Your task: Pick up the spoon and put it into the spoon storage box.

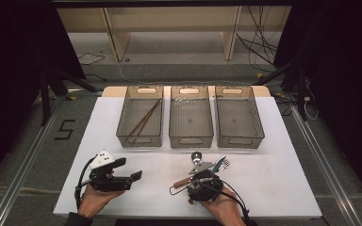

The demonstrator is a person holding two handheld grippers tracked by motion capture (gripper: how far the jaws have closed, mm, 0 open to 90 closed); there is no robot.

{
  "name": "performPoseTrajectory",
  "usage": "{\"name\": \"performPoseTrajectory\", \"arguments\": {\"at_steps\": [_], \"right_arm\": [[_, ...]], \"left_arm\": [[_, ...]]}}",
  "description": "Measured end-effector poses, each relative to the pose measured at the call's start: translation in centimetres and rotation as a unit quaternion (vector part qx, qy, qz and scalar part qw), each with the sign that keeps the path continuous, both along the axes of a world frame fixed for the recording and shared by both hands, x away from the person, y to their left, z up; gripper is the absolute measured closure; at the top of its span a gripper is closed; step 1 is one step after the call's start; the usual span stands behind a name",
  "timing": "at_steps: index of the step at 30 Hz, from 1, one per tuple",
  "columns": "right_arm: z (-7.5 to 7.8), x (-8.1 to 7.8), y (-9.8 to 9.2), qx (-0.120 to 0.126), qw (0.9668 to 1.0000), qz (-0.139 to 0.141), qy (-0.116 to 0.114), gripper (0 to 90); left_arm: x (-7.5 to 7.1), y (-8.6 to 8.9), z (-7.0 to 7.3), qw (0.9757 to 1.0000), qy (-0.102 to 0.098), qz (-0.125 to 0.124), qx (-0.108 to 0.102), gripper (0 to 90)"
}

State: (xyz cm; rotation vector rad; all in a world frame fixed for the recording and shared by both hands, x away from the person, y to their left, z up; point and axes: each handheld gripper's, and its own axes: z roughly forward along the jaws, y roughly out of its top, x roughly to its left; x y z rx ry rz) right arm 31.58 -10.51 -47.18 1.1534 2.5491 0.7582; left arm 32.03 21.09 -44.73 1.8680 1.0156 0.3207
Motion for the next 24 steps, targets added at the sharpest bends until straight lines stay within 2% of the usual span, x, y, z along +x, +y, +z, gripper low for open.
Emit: {"name": "performPoseTrajectory", "arguments": {"at_steps": [9,16,24], "right_arm": [[-0.3,0.2,0.0,0.005,0.9999,-0.001,0.014,54.4],[-0.2,0.5,-0.4,0.017,0.9995,-0.009,0.024,60.8],[-0.3,0.9,-1.1,0.050,0.9977,-0.025,0.038,68.5]], "left_arm": [[0.0,0.0,0.0,1.0000,0.000,-0.001,0.001,15.7],[0.0,0.0,0.0,1.0000,0.000,-0.002,0.002,15.8],[0.0,-0.1,0.0,1.0000,0.001,-0.003,0.004,15.8]]}}
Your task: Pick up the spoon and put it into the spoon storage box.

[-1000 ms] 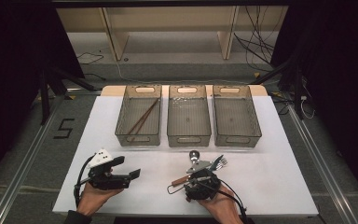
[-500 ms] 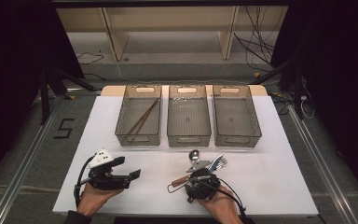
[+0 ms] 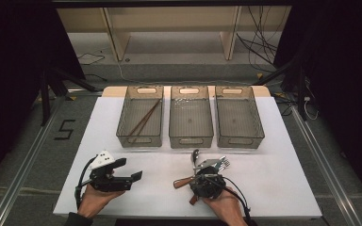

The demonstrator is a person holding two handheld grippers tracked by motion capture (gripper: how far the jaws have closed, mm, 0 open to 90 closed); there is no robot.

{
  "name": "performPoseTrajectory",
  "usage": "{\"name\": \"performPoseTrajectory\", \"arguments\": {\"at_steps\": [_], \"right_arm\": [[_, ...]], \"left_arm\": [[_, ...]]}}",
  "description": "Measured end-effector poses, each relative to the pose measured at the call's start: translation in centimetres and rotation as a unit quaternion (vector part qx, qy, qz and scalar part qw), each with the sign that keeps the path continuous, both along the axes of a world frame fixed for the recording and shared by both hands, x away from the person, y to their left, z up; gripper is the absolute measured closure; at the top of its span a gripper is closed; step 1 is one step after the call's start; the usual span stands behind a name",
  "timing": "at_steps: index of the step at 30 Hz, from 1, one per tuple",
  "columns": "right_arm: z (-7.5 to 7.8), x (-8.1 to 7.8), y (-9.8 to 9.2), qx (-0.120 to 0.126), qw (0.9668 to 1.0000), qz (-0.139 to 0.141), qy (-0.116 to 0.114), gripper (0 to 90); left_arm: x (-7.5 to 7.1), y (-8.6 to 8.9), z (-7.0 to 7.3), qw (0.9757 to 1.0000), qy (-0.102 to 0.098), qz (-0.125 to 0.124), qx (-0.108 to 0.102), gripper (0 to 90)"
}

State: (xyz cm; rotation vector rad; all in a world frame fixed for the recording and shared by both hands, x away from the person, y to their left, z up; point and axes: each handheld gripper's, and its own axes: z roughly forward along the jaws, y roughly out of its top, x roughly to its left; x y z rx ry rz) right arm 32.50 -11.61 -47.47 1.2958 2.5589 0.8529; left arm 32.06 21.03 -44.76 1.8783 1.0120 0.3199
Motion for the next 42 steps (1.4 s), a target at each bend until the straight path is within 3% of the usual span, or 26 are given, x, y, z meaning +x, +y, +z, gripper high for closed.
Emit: {"name": "performPoseTrajectory", "arguments": {"at_steps": [9,23,32,42], "right_arm": [[-0.1,0.2,-0.5,0.014,0.9998,-0.012,0.007,74.9],[-0.2,0.6,-1.1,0.024,0.9992,-0.030,-0.004,88.2],[0.2,0.6,-1.3,0.035,0.9987,-0.036,-0.014,89.8],[0.8,0.4,-1.5,0.040,0.9986,-0.023,-0.026,90.0]], "left_arm": [[0.0,0.0,0.0,1.0000,0.001,0.000,-0.001,15.8],[0.0,-0.1,0.0,1.0000,0.002,-0.001,-0.001,15.8],[0.0,0.0,0.0,1.0000,0.003,-0.001,0.000,15.8],[0.0,0.1,0.0,1.0000,0.002,0.002,-0.001,15.8]]}}
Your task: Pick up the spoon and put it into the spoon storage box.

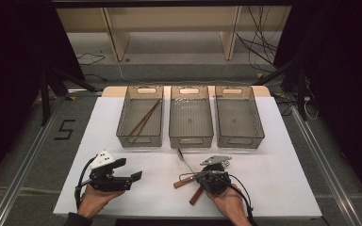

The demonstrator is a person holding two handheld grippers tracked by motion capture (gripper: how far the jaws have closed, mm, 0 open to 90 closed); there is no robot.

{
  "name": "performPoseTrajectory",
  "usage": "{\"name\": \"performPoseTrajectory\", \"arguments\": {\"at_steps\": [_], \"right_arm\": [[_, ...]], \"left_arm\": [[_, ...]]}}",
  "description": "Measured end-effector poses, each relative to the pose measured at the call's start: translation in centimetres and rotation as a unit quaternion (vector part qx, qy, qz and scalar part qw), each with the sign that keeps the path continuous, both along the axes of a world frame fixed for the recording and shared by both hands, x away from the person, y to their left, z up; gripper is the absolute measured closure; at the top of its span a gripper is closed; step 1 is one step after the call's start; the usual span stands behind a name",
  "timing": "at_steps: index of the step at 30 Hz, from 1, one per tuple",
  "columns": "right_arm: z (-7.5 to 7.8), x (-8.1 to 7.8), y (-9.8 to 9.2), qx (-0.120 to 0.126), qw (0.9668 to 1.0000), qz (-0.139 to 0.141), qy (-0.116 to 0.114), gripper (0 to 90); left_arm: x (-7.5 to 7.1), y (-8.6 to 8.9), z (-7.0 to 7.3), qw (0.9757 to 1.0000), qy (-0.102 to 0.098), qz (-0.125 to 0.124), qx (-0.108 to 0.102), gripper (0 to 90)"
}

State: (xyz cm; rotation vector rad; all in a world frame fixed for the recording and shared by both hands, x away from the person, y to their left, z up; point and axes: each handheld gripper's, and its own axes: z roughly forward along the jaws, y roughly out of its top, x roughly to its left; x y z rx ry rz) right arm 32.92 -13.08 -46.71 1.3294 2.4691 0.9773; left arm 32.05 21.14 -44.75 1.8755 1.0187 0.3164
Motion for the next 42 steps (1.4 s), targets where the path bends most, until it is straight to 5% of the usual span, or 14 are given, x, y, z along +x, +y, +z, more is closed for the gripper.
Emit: {"name": "performPoseTrajectory", "arguments": {"at_steps": [24,42], "right_arm": [[2.9,0.4,-1.3,0.046,0.9985,0.005,-0.030,90.0],[5.6,3.7,-2.1,0.074,0.9960,-0.016,-0.048,90.0]], "left_arm": [[-0.4,0.6,0.5,0.9990,-0.031,0.009,-0.031,15.8],[-0.5,1.3,0.5,0.9984,-0.040,0.020,-0.035,15.8]]}}
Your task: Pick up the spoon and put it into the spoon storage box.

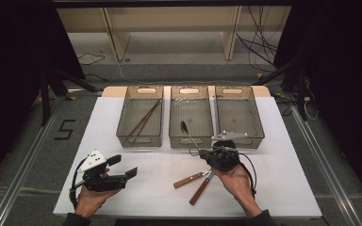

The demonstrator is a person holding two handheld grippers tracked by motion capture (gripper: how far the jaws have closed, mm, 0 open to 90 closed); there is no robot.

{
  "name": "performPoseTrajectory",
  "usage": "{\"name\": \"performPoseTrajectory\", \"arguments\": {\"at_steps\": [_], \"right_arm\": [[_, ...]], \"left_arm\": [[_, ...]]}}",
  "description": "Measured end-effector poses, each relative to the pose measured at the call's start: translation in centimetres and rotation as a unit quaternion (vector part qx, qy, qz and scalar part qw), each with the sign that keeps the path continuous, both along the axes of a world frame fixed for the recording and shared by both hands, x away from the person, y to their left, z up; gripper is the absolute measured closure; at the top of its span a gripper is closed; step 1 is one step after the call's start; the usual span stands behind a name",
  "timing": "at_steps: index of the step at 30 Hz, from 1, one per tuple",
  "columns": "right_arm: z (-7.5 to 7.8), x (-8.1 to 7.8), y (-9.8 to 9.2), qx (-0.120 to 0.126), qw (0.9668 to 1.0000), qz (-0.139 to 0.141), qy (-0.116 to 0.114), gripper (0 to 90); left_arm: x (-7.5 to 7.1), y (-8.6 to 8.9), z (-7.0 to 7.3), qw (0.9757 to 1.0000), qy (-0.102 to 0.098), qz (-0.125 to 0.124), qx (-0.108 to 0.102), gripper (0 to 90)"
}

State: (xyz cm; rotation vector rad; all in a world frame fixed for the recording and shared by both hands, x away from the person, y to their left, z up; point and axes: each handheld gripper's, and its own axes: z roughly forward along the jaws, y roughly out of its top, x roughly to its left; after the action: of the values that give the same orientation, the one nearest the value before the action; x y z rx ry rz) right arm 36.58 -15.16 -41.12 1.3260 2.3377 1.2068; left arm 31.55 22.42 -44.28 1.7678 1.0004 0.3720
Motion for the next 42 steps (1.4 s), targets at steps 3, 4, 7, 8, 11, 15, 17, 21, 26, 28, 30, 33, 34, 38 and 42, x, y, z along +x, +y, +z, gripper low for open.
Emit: {"name": "performPoseTrajectory", "arguments": {"at_steps": [3,4,7,8,11,15,17,21,26,28,30,33,34,38,42], "right_arm": [[0.3,0.9,0.0,0.001,1.0000,-0.006,-0.002,90.0],[0.4,1.1,0.1,0.001,1.0000,-0.008,-0.001,90.0],[0.7,2.0,0.2,0.001,0.9999,-0.013,-0.004,90.0],[0.9,2.3,0.2,-0.001,0.9999,-0.014,-0.005,90.0],[1.3,3.1,0.3,-0.003,0.9998,-0.019,-0.010,90.0],[1.6,4.2,0.4,-0.004,0.9996,-0.027,-0.012,90.0],[1.7,4.7,0.4,-0.004,0.9995,-0.030,-0.012,90.0],[1.9,5.7,0.6,-0.004,0.9993,-0.037,-0.010,90.0],[2.1,6.8,1.0,-0.002,0.9992,-0.040,-0.007,90.0],[2.1,7.1,1.2,-0.004,0.9991,-0.042,-0.008,90.0],[2.1,7.4,1.3,-0.004,0.9991,-0.042,-0.008,90.0],[2.3,7.8,1.6,-0.005,0.9990,-0.044,-0.008,90.0],[2.3,7.9,1.6,-0.006,0.9989,-0.047,-0.008,90.0],[2.3,8.6,1.9,-0.009,0.9987,-0.050,-0.006,90.0],[2.2,9.2,2.1,-0.013,0.9984,-0.055,-0.003,90.0]], "left_arm": [[0.0,0.0,0.0,1.0000,0.000,0.001,0.001,15.8],[0.0,0.0,0.0,1.0000,0.000,0.001,0.001,15.8],[0.0,0.0,0.0,1.0000,0.000,0.000,0.000,15.7],[0.0,0.0,0.0,1.0000,-0.001,-0.001,0.001,15.7],[0.0,0.0,0.0,1.0000,-0.002,0.000,0.000,15.8],[0.0,0.0,0.0,1.0000,-0.002,0.000,-0.004,15.8],[0.0,0.0,-0.1,1.0000,-0.002,0.000,-0.003,15.7],[0.0,0.0,-0.1,1.0000,-0.002,-0.001,-0.003,15.7],[0.0,0.1,-0.1,1.0000,-0.003,-0.001,-0.005,15.7],[0.0,0.1,-0.1,1.0000,-0.003,-0.001,-0.005,15.7],[0.0,0.1,-0.1,1.0000,-0.003,0.000,-0.007,15.7],[0.0,0.1,-0.1,1.0000,-0.004,0.000,-0.007,15.7],[0.0,0.1,-0.1,1.0000,-0.004,0.000,-0.007,15.7],[0.0,0.1,-0.1,1.0000,-0.004,0.000,-0.007,15.7],[0.1,0.1,-0.1,1.0000,-0.002,0.000,-0.008,15.7]]}}
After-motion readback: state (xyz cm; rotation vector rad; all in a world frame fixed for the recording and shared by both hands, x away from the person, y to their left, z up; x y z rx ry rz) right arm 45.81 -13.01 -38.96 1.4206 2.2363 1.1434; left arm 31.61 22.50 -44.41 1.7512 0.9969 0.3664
